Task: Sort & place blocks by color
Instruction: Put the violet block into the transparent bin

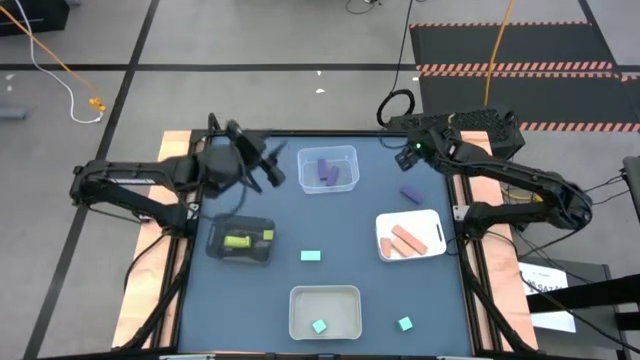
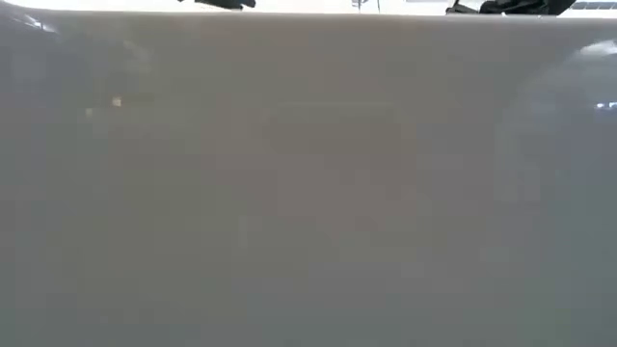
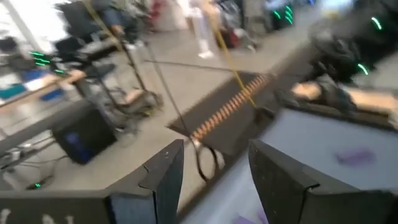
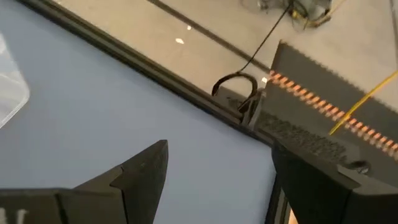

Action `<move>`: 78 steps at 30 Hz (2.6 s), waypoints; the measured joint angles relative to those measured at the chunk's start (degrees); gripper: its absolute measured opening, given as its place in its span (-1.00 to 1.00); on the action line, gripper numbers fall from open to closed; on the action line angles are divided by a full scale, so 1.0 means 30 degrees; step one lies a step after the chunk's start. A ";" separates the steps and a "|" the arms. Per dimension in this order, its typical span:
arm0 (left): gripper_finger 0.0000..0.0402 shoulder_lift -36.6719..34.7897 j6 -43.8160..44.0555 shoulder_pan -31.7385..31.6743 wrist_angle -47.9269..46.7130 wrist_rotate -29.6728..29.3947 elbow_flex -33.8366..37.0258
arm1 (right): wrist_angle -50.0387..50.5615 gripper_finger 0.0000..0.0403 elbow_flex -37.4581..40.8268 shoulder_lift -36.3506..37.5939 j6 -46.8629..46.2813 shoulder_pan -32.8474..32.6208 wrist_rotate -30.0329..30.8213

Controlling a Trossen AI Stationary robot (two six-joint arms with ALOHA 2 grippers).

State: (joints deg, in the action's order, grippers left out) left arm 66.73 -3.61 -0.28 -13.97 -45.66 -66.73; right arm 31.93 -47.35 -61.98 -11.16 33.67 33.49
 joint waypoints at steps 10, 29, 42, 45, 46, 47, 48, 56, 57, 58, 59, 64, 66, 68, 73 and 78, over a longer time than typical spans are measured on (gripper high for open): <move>-0.10 -0.2098 0.0830 -0.2683 0.1200 -0.0073 -0.0003 | 0.1471 0.38 0.0000 -0.0187 -0.0053 0.3175 -1.1018; -0.09 -0.1422 0.7667 -0.2860 -0.7504 0.0650 0.0014 | 0.5366 0.38 0.2112 -0.1943 0.2735 0.3212 -1.2755; -0.09 -0.1461 0.8609 -0.2743 -0.7432 0.1935 0.0019 | 0.4746 0.38 0.2018 -0.2215 0.0895 0.3102 -1.2713; -0.09 -0.1461 0.8384 -0.2743 -0.7432 0.1935 0.0019 | 0.4408 0.38 0.2018 -0.2556 0.0499 0.3102 -1.2701; -0.09 -0.1461 0.8377 -0.2743 -0.7432 0.1937 0.0019 | 0.4253 0.38 0.2018 -0.2761 0.0399 0.3102 -1.2705; -0.10 -0.1461 0.8370 -0.2743 -0.7430 0.1942 0.0019 | 0.4053 0.38 0.2018 -0.2979 0.0257 0.3095 -1.2735; -0.09 -0.1461 0.8340 -0.2743 -0.7425 0.1935 0.0019 | 0.3887 0.38 0.2018 -0.3225 0.0125 0.3095 -1.2769; -0.09 -0.1461 0.7605 -0.2756 -0.7418 0.1942 0.0019 | 0.3097 0.38 0.2018 -0.5944 0.0262 0.3095 -1.2718; -0.09 -0.1461 0.7593 -0.2758 -0.7416 0.1935 0.0019 | 0.2894 0.38 0.2018 -0.6276 0.0304 0.3095 -1.2725; -0.10 -0.1461 0.7522 -0.2758 -0.7394 0.1934 0.0019 | 0.2695 0.38 0.2018 -0.6611 0.0423 0.3095 -1.2665; -0.09 -0.1461 0.7357 -0.2758 -0.7356 0.1928 0.0019 | 0.2611 0.38 0.1949 -0.6851 0.0502 0.3095 -1.2633; -0.09 -0.1461 0.7102 -0.2758 -0.7272 0.1928 0.0019 | 0.2432 0.16 0.1931 -0.7753 0.1336 0.3078 -1.1462; -0.10 -0.1461 0.7102 -0.2758 -0.7271 0.1921 0.0019 | 0.2342 -0.04 0.1953 -0.7854 0.1444 0.3075 -1.1002; -0.09 -0.1461 0.7109 -0.2758 -0.7265 0.1921 0.0019 | 0.2157 -0.28 0.1953 -0.7860 0.1464 0.3089 -1.0746; -0.10 -0.1461 0.7109 -0.2758 -0.7257 0.1913 0.0016 | 0.1503 -0.59 0.2004 -0.7551 0.1686 0.3088 -1.0350; -0.09 -0.1461 0.7116 -0.2758 -0.7263 0.1913 0.0011 | 0.0757 -0.59 0.2084 -0.6005 0.1745 0.3132 -0.9751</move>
State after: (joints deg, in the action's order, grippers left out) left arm 62.35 17.74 -8.56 -35.76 -39.92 -66.70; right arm 34.20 -41.10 -79.99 -5.92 43.07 4.23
